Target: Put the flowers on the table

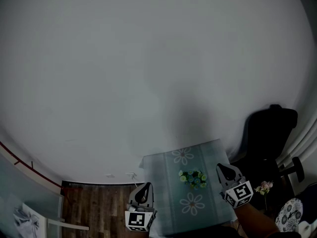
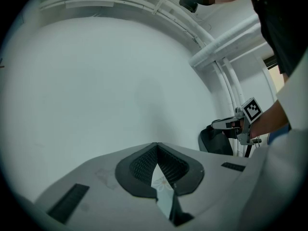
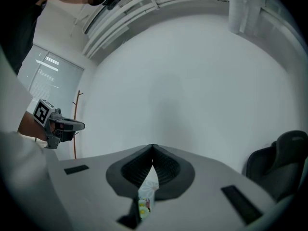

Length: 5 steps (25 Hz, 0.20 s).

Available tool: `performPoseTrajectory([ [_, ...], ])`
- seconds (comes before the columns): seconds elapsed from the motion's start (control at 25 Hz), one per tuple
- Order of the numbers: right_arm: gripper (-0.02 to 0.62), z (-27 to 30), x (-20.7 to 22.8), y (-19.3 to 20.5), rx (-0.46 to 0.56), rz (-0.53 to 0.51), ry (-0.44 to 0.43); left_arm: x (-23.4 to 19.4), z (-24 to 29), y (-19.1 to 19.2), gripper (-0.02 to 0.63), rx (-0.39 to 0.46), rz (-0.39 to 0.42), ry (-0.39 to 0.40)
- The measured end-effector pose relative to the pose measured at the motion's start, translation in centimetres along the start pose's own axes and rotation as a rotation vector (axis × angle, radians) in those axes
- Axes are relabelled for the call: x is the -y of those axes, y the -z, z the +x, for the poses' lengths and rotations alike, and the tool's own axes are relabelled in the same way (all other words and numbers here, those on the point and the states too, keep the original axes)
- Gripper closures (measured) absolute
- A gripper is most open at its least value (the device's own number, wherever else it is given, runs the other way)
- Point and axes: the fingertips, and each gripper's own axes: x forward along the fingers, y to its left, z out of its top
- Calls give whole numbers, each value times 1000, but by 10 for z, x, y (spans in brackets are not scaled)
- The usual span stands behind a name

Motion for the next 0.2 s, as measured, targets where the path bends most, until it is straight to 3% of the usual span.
performPoseTrajectory([
  [0.2,577,-3,-1,2,-9,1,0,1,-3,0,601,-1,-2,-2],
])
